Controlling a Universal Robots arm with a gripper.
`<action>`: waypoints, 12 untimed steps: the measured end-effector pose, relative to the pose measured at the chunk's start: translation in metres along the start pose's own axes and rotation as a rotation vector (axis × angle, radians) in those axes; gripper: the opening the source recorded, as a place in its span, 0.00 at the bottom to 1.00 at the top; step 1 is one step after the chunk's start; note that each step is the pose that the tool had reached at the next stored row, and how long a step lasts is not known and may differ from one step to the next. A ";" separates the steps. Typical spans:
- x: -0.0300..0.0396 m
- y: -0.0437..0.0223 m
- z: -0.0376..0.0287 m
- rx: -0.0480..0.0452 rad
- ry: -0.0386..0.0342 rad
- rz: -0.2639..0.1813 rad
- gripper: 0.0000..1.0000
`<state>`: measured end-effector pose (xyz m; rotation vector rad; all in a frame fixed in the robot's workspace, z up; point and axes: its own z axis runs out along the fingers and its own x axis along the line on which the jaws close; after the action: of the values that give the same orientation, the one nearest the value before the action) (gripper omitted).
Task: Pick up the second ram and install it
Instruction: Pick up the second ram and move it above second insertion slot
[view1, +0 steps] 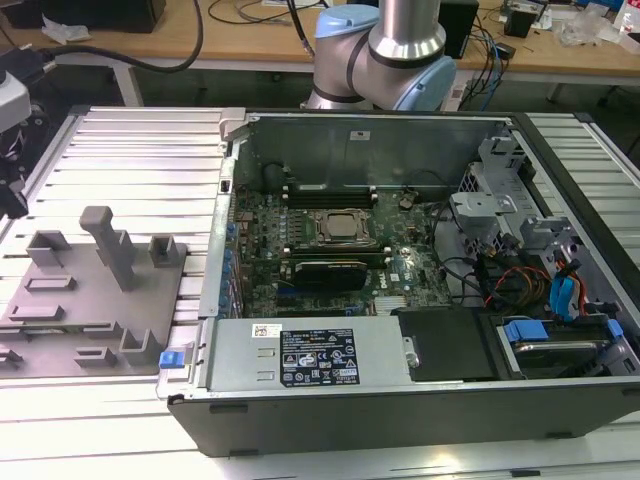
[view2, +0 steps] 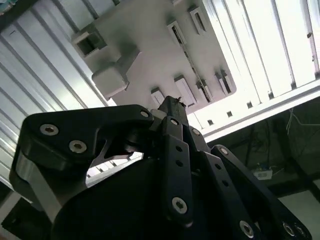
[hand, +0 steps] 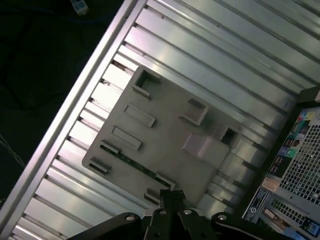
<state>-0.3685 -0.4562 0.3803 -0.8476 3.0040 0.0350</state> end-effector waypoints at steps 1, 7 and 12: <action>0.0000 0.0000 0.0000 -0.0004 0.0002 -0.014 0.11; 0.0000 0.0000 0.0000 -0.0038 0.0025 -0.153 0.11; 0.0000 0.0000 0.0000 -0.0061 0.0042 -0.252 0.11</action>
<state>-0.3685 -0.4562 0.3803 -1.2195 2.8764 0.0382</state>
